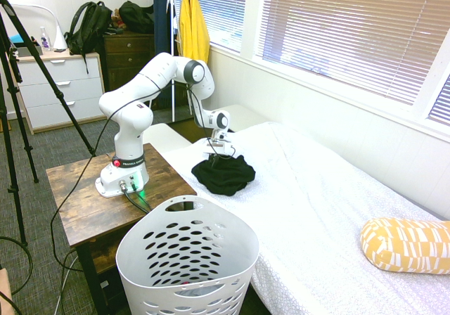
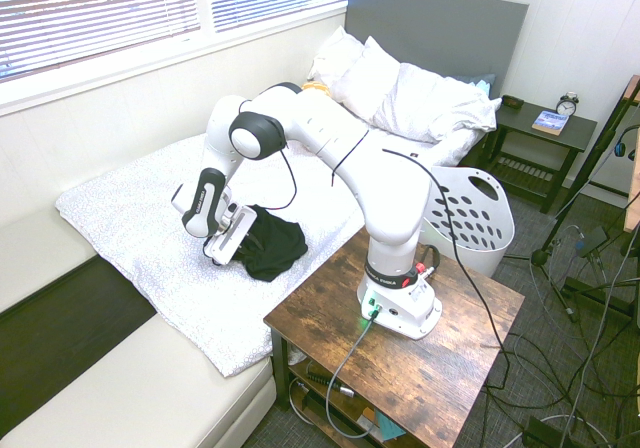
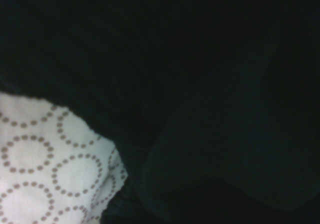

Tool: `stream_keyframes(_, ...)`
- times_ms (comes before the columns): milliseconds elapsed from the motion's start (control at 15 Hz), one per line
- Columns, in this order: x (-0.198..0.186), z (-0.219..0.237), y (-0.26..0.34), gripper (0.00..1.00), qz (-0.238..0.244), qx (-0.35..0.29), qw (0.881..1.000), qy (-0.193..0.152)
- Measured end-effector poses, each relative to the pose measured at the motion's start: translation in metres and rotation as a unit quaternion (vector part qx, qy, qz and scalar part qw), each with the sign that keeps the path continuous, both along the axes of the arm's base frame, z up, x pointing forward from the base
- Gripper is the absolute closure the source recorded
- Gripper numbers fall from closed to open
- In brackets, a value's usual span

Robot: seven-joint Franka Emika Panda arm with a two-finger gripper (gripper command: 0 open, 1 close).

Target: Put my clothes in the laundry bag

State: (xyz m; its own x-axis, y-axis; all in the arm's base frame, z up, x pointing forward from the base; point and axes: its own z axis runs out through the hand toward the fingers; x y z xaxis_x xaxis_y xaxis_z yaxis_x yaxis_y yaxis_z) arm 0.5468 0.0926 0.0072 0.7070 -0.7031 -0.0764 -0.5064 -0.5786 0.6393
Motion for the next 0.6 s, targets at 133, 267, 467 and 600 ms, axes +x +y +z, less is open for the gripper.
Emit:
stream_keyframes(133, -0.001, 0.000, 0.000, 1.00, 0.000, 0.002, 1.000, -0.002)
stream_keyframes(267, -0.003, -0.001, -0.001, 1.00, 0.000, 0.004, 1.000, -0.003)
stream_keyframes(467, 0.000, 0.010, 0.003, 1.00, 0.002, 0.011, 1.000, -0.017)
stream_keyframes(600, 0.010, 0.029, 0.010, 1.00, 0.002, 0.019, 0.999, -0.033)
